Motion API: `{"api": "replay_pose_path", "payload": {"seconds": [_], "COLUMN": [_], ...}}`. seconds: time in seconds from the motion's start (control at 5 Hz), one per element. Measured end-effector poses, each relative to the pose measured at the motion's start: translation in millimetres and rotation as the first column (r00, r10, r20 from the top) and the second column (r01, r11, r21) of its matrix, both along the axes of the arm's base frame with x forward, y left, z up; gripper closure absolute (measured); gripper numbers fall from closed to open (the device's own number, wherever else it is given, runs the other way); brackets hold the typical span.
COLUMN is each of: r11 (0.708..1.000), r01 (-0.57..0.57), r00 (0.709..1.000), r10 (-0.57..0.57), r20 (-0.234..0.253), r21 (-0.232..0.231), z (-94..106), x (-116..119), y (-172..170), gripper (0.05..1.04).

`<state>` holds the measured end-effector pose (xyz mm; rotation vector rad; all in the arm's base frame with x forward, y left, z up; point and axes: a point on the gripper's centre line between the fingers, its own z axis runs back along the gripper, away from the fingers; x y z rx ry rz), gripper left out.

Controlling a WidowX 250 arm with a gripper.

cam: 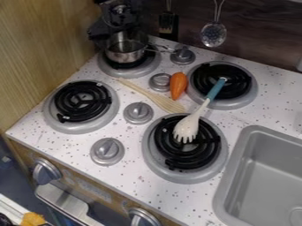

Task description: Move to pot from the front left burner to the back left burner

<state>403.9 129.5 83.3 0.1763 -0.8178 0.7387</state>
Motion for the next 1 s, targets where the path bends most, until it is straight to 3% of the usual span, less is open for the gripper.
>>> {"api": "replay_pose_path", "payload": {"seconds": [0.4, 0.6, 0.8, 1.0], "r11": [0.989, 0.953, 0.895, 0.868], "r01": [0.140, 0.261, 0.383, 0.455], "r00": [0.983, 0.957, 0.921, 0.875], "r10": [-0.131, -0.234, -0.349, -0.393], "r20": [-0.132, -0.171, -0.174, -0.283], "r21": [0.058, 0.152, 0.230, 0.200], "z": [15.5, 6.6, 6.3, 6.1], "x": [-29.9, -48.2, -56.5, -64.2], "y": [-54.9, -70.6, -77.8, -87.9], "gripper": [0.083, 0.083, 0.083, 0.083]}}
